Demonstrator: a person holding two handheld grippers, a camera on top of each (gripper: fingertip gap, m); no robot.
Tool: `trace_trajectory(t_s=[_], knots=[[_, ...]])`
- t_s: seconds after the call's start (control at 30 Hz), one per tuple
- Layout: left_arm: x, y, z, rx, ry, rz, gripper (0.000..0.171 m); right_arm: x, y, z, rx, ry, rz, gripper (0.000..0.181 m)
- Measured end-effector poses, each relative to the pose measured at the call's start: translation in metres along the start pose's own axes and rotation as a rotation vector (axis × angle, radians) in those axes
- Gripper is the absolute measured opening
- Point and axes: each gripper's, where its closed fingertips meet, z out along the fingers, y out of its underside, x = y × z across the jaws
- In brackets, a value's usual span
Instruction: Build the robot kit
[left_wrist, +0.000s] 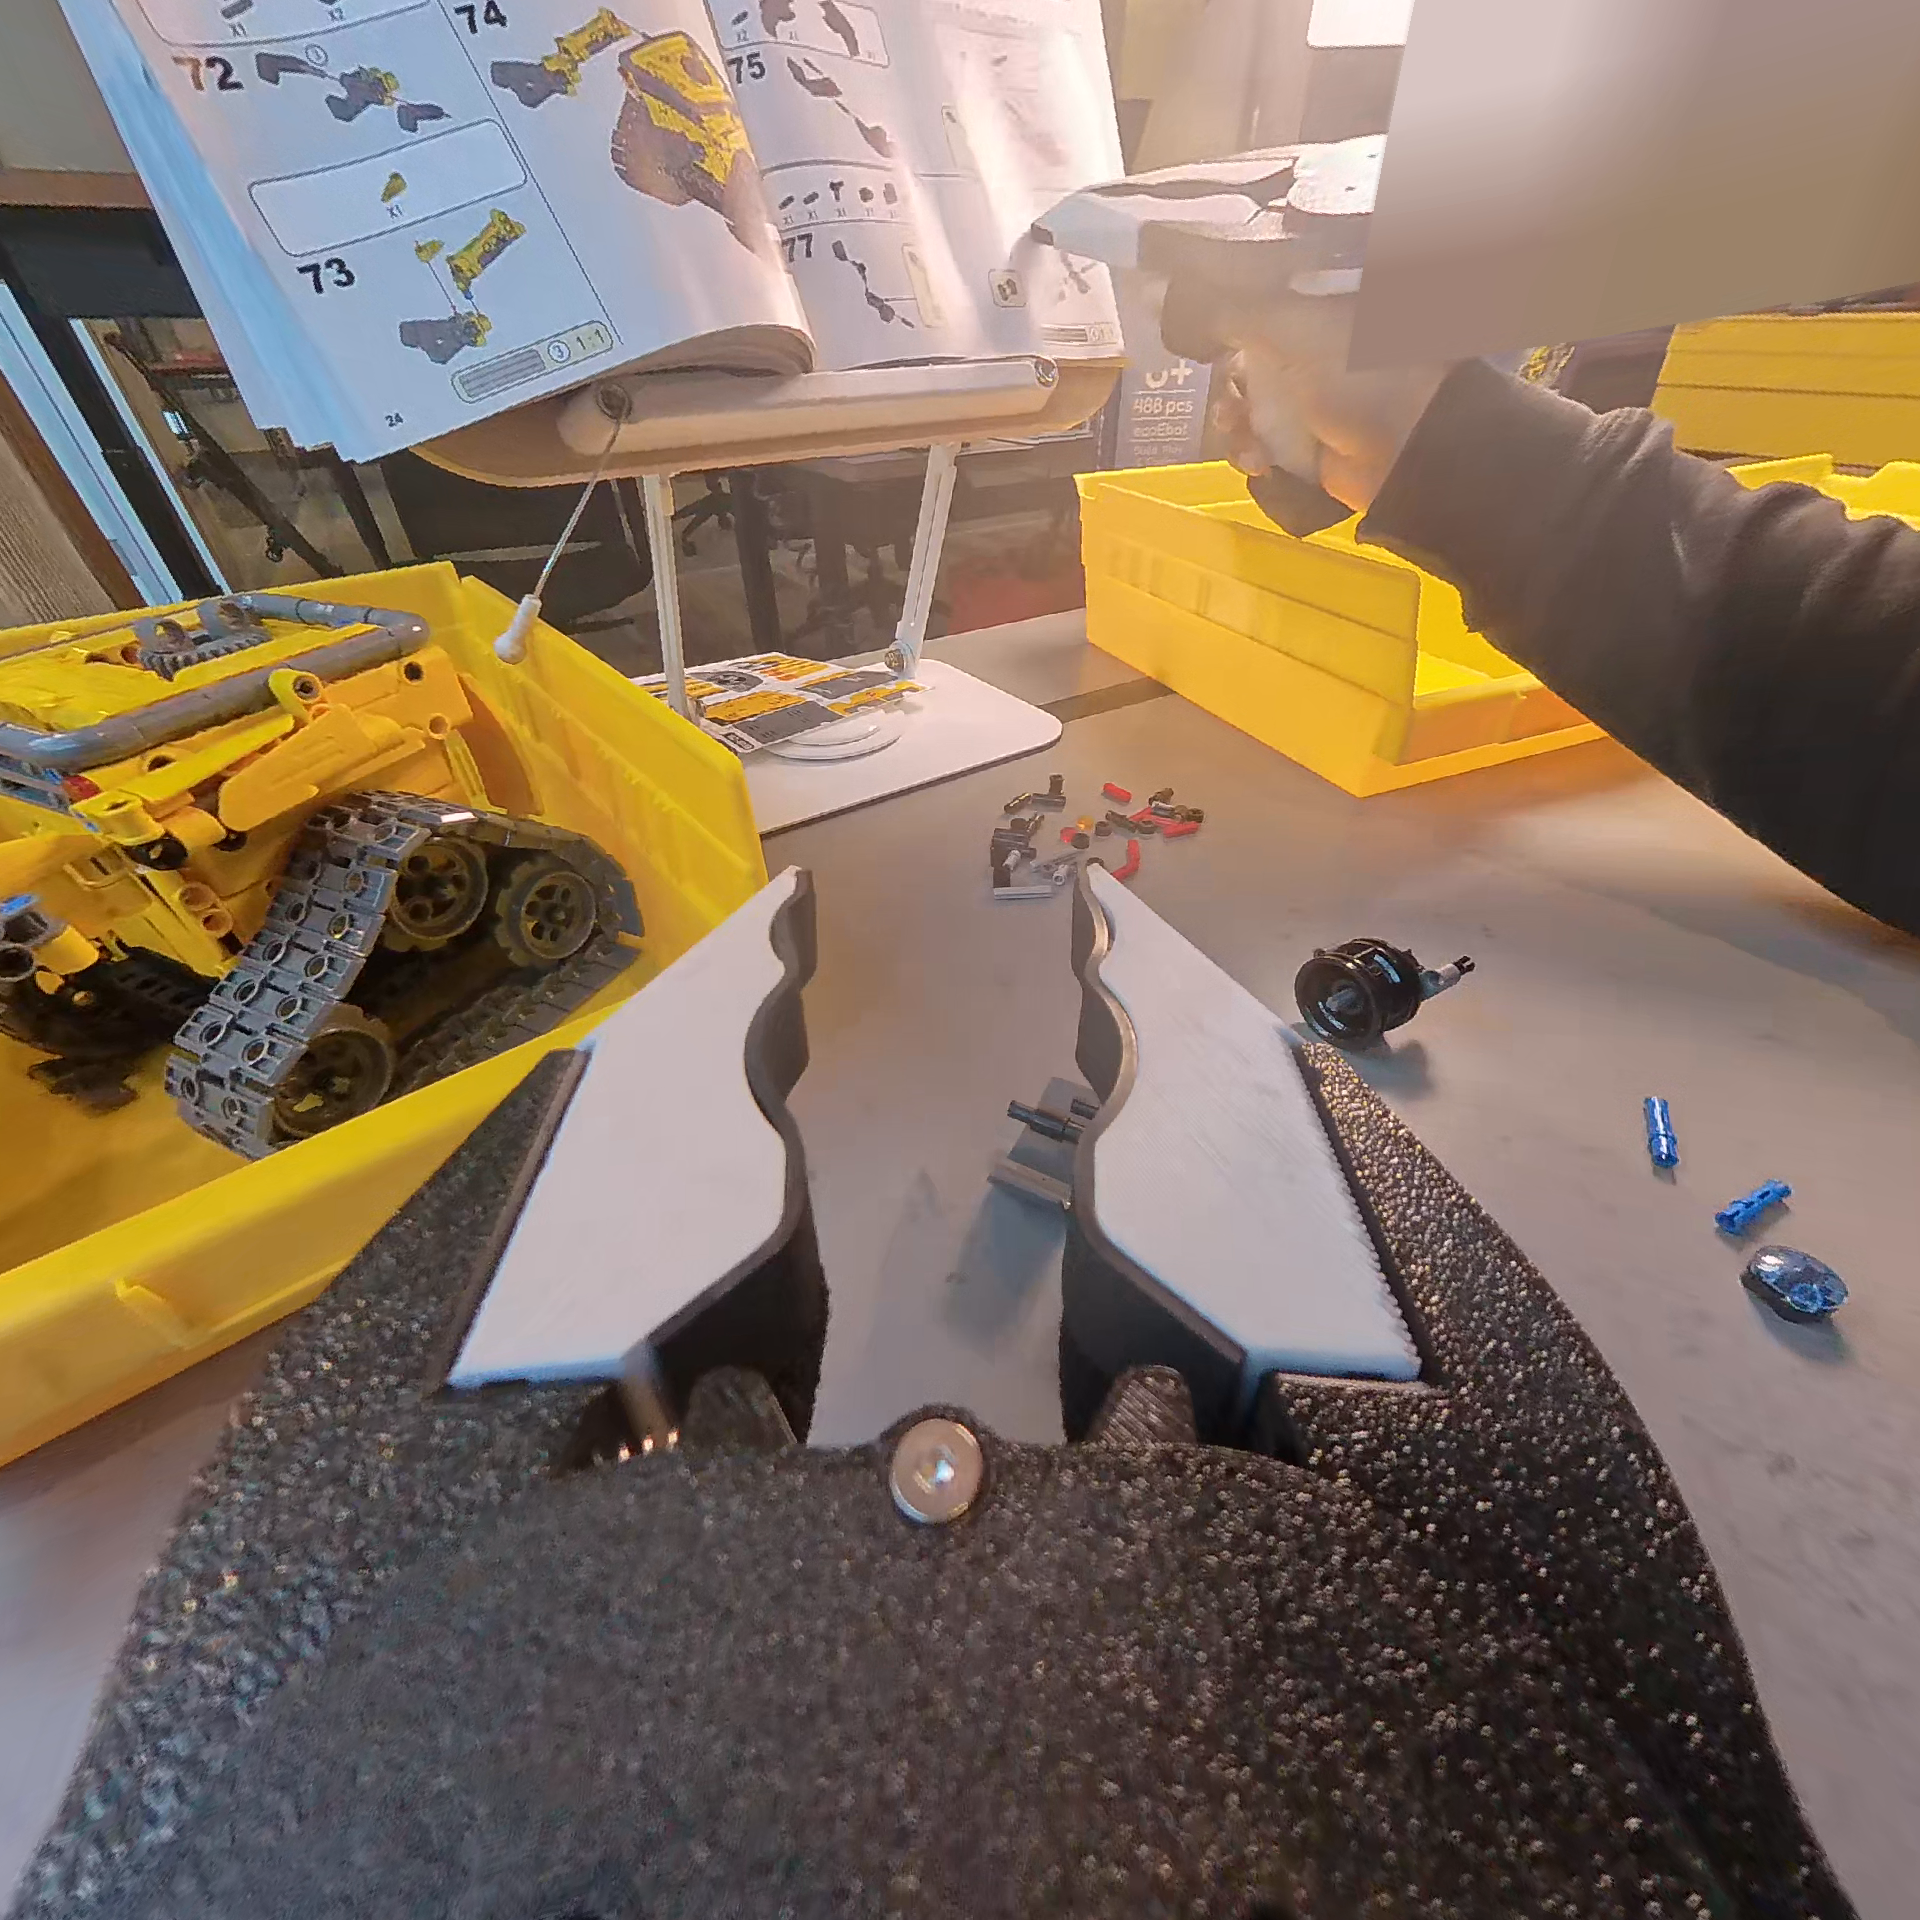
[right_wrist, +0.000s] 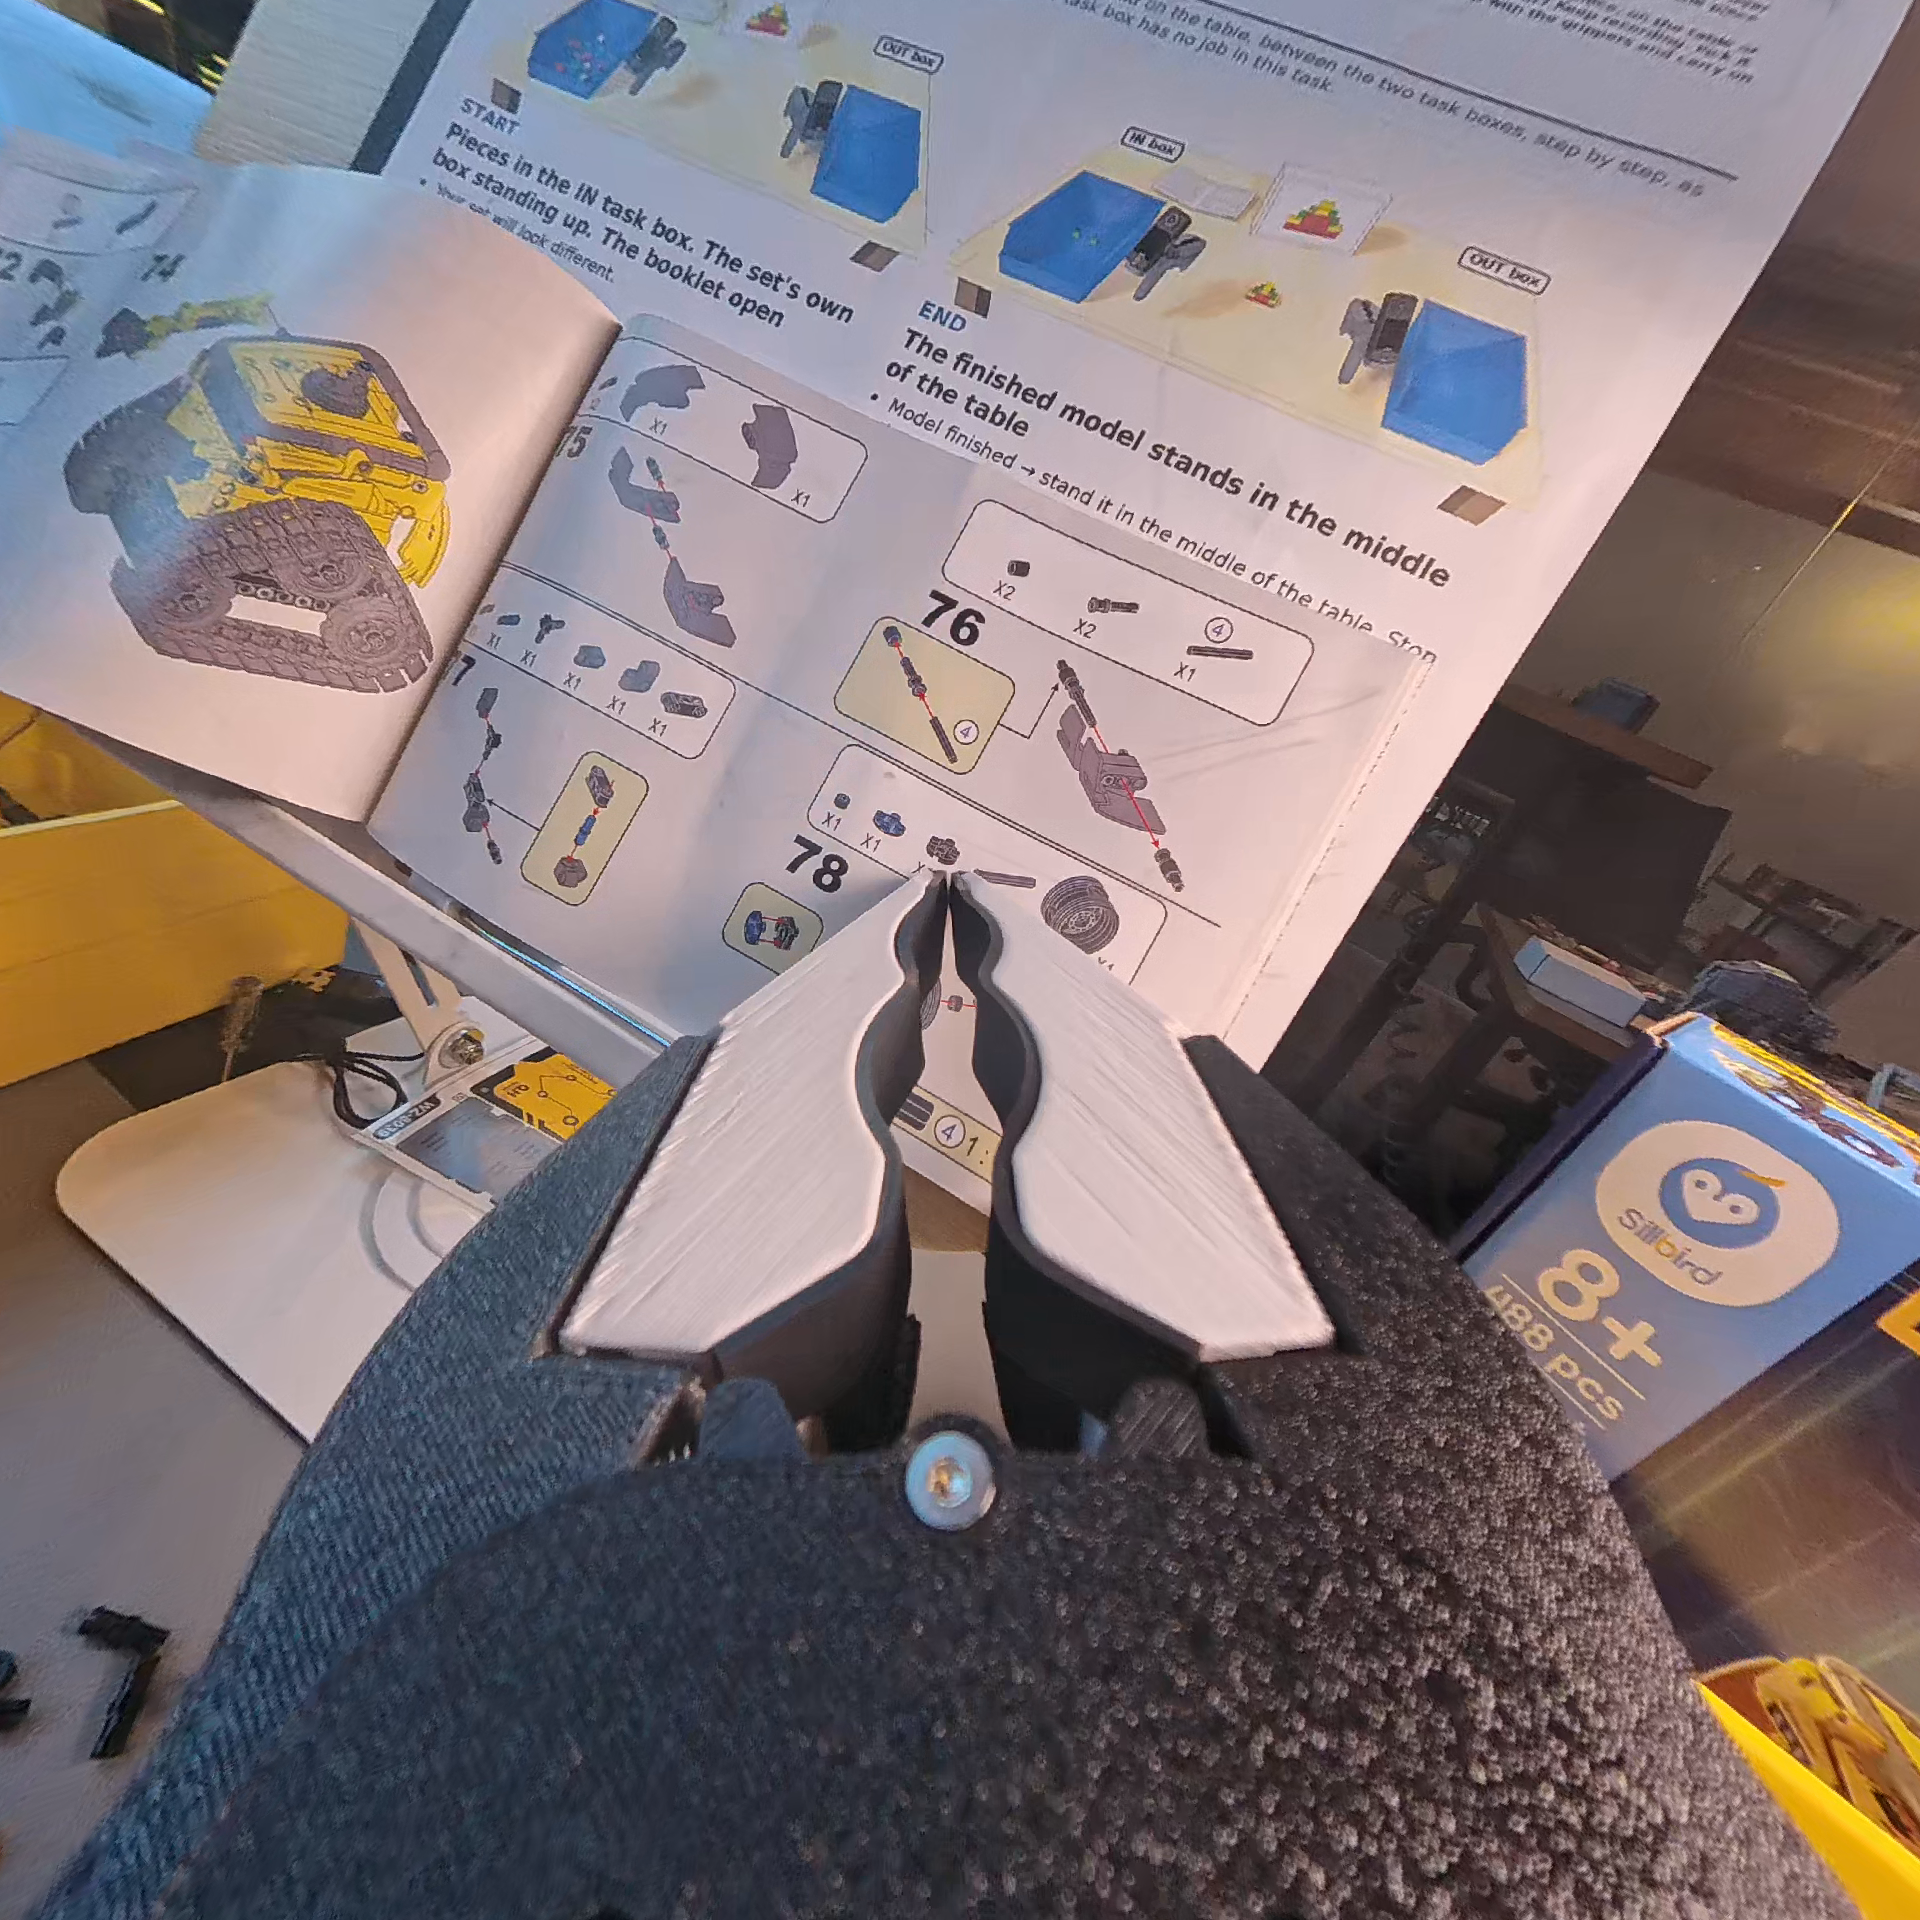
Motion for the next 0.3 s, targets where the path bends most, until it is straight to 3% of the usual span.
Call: trace_trajectory(t_s=[0.3], knots=[[0.0, 0.0, 0.0, 0.0, -0.005, 0.002, 0.048, -0.008, 0.011, -0.007, -0.032, -0.035, -0.031, 0.002]])
